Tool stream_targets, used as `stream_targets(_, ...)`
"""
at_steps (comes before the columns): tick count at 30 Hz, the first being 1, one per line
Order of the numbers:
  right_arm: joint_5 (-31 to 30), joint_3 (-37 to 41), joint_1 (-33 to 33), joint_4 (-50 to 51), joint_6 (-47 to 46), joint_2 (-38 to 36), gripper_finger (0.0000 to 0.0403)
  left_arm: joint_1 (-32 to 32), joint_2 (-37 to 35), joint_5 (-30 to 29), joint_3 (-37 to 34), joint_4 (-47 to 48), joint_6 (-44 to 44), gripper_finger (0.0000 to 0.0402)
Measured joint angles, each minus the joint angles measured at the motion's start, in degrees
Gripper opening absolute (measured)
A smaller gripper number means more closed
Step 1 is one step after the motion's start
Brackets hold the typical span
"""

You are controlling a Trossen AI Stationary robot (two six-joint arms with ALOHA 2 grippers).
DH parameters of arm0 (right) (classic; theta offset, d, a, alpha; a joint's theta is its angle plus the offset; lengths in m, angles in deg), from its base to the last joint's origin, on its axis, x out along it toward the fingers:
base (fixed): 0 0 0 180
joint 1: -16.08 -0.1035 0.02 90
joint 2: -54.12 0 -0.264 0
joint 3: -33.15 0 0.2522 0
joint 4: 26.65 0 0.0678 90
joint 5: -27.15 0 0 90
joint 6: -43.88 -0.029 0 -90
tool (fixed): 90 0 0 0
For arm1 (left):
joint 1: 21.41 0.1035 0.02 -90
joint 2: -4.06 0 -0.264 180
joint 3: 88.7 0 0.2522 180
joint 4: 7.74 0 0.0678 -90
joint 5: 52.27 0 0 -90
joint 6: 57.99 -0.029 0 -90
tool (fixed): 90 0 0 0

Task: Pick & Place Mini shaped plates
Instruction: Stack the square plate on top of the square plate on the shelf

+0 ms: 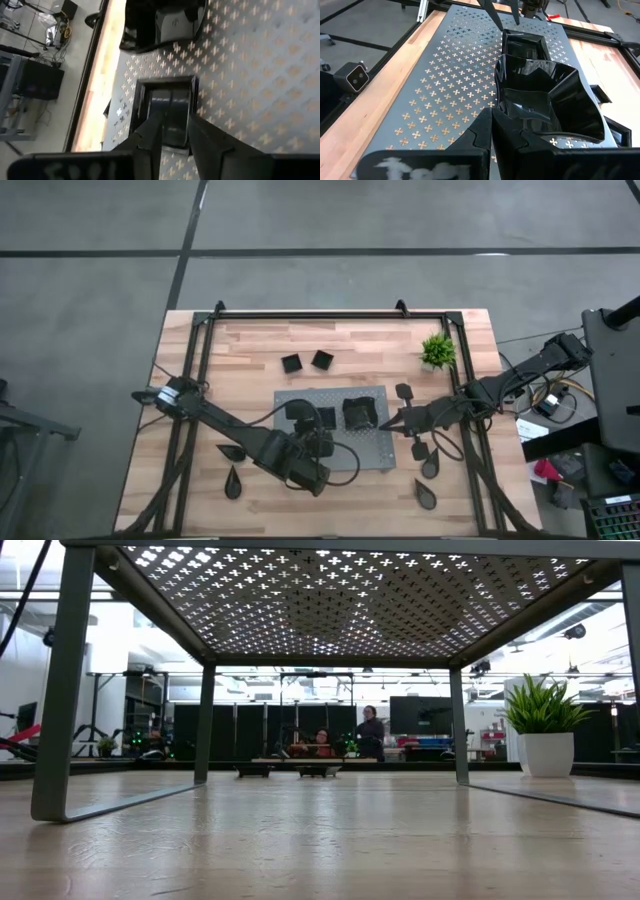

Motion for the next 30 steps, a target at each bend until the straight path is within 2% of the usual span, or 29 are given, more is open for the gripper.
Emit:
stream_targets(6, 0.0, 0.0, 0.0, 0.0, -0.1, 0.0, 0.0008, 0.0, -1.3, -1.8, 0.0, 7.3, 1.9, 0.0107)
stream_targets(11, 0.0, 0.0, 0.0, 0.0, -0.7, 0.0, 0.0008, 0.3, -5.8, -2.5, -1.3, 14.8, 12.1, 0.0107)
stream_targets(16, 0.0, 0.2, 0.0, 0.0, -0.6, 0.0, 0.0008, 1.0, -13.4, -8.3, -7.0, 18.7, 20.9, 0.0108)
stream_targets(23, 0.0, 0.3, 0.0, 0.0, -0.6, 0.0, 0.0008, 7.1, -27.1, -9.0, -21.9, 16.6, 27.6, 0.0108)
stream_targets(26, 0.0, 0.3, 0.0, -0.3, -0.6, 0.0, 0.0008, 10.9, -33.1, -8.3, -28.8, 12.4, 28.1, 0.0108)
stream_targets(30, 0.0, 0.4, 0.0, -2.3, -0.8, 0.0, 0.0008, 17.5, -40.8, -1.2, -37.3, 1.7, 26.9, 0.0108)
